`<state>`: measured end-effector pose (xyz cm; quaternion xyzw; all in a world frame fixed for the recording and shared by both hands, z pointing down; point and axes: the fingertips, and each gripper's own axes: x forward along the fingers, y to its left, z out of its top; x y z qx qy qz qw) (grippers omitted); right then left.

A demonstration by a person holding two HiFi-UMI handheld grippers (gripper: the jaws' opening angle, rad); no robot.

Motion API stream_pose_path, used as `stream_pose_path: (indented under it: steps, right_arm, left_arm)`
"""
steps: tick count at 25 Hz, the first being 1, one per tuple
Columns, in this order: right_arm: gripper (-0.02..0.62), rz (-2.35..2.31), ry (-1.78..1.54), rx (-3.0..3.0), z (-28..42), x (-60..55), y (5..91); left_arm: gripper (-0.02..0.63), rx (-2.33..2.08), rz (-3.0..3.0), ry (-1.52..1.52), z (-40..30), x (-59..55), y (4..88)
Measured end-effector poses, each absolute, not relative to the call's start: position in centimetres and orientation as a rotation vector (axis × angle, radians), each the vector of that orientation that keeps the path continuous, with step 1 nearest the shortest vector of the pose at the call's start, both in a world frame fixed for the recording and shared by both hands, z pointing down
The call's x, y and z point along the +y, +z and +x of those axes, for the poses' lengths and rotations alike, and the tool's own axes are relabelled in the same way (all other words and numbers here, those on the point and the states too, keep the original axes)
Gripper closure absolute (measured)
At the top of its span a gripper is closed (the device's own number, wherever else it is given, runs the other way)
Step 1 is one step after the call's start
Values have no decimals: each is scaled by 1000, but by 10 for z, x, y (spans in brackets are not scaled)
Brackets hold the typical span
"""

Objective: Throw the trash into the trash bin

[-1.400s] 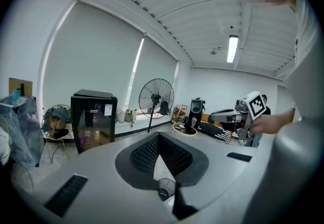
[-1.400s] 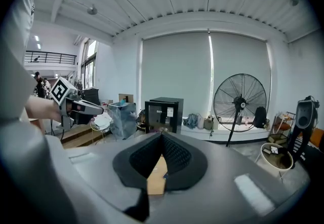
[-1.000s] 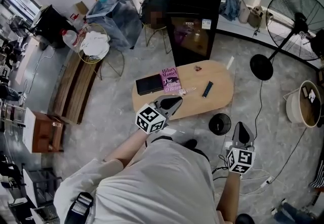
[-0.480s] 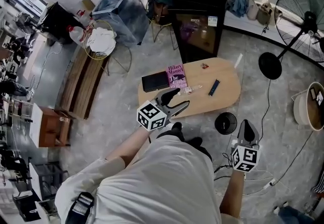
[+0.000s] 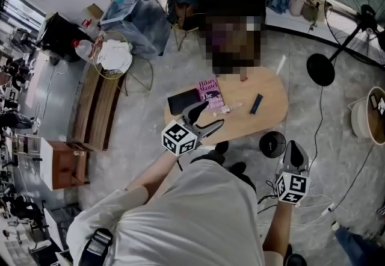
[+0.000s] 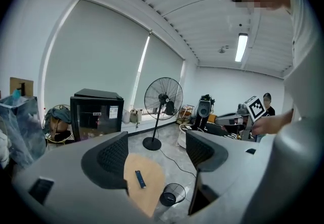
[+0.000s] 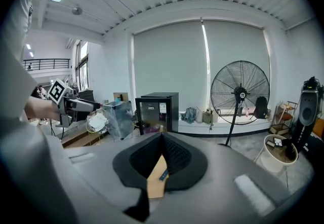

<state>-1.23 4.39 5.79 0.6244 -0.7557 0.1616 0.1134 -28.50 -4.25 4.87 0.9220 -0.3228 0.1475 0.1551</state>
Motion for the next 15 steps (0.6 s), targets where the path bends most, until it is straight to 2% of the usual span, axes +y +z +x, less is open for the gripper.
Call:
stream_pose_path:
  steps: [15]
  right_arm:
    - [584,1867,578,-2028,-25,7,97]
  left_arm:
    - [262,-684,2631,668,-277,-119,136]
